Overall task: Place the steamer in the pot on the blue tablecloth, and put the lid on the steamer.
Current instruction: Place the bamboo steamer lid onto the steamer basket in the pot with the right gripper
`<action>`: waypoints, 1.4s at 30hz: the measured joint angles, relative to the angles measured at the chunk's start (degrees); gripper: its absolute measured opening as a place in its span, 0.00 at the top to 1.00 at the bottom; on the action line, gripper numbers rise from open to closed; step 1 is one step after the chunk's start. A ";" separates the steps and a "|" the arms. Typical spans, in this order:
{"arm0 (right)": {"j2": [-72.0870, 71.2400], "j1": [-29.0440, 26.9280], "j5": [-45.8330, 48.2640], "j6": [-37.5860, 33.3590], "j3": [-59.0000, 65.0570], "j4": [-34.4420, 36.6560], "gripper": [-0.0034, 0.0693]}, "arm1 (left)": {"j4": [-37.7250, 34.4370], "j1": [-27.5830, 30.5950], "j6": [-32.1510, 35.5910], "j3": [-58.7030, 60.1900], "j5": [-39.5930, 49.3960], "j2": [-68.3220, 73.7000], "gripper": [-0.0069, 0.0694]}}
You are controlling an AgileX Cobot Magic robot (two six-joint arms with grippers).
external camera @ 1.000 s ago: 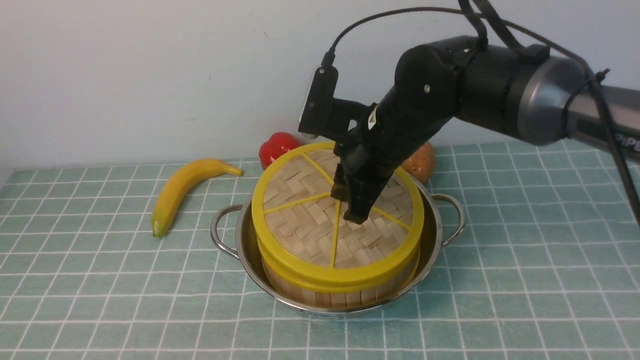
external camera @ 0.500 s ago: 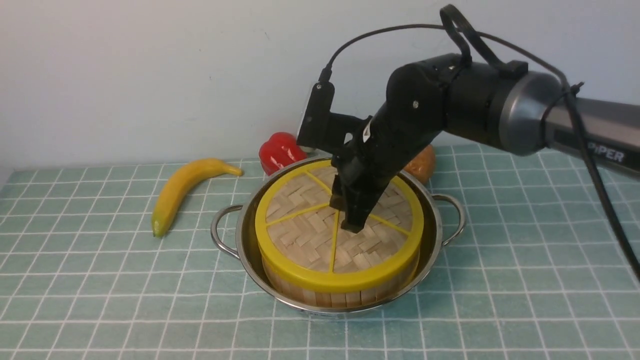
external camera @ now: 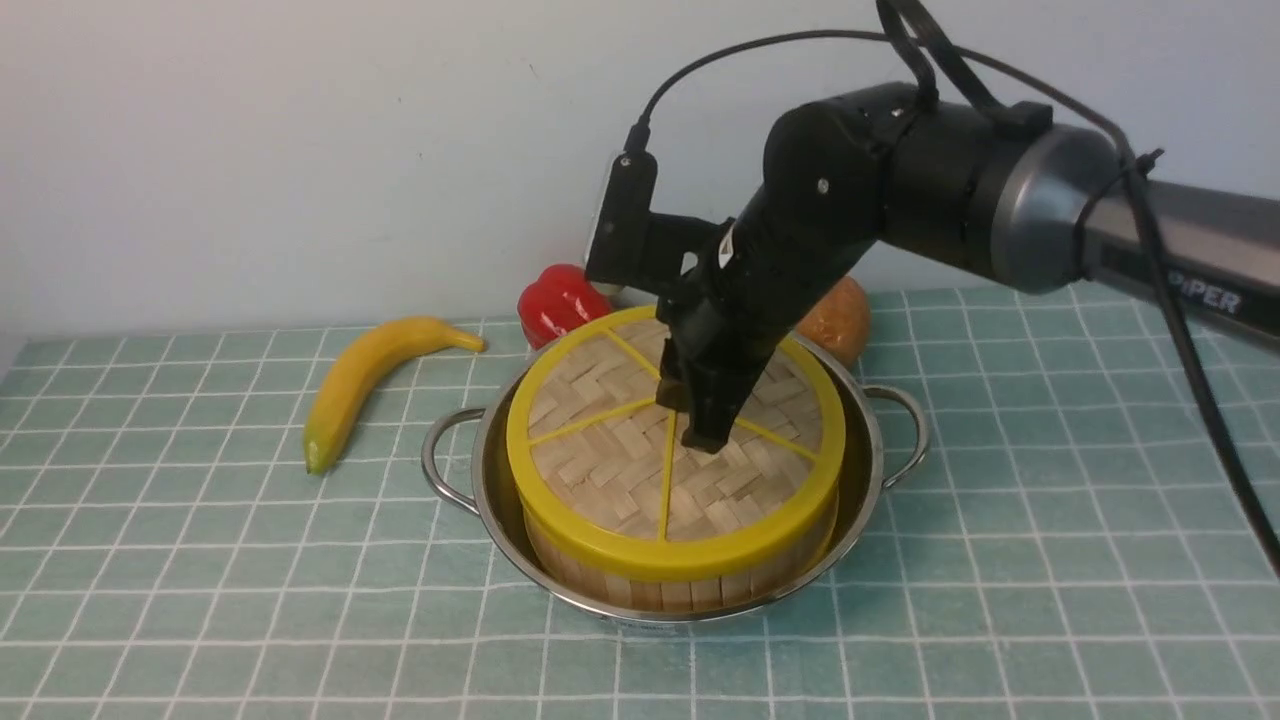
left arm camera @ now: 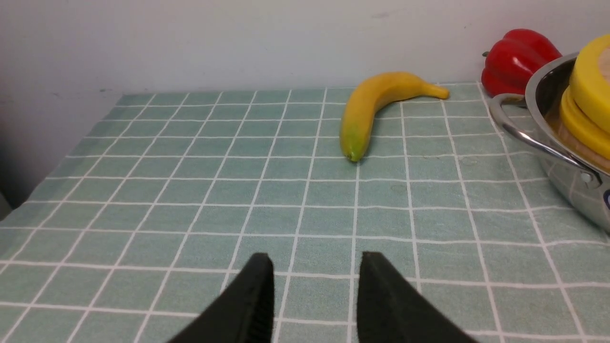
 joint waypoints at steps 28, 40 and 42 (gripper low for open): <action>2.17 0.00 -0.10 0.00 -1.37 -0.33 0.75 | 0.00 0.00 0.00 0.00 0.00 0.00 0.59; 1.44 0.00 0.92 0.71 -1.38 -0.97 0.51 | 0.00 0.00 0.00 0.00 0.00 0.00 0.59; 0.27 0.00 0.92 1.80 -1.43 -1.88 0.38 | 0.00 0.00 0.00 0.00 0.00 0.00 0.59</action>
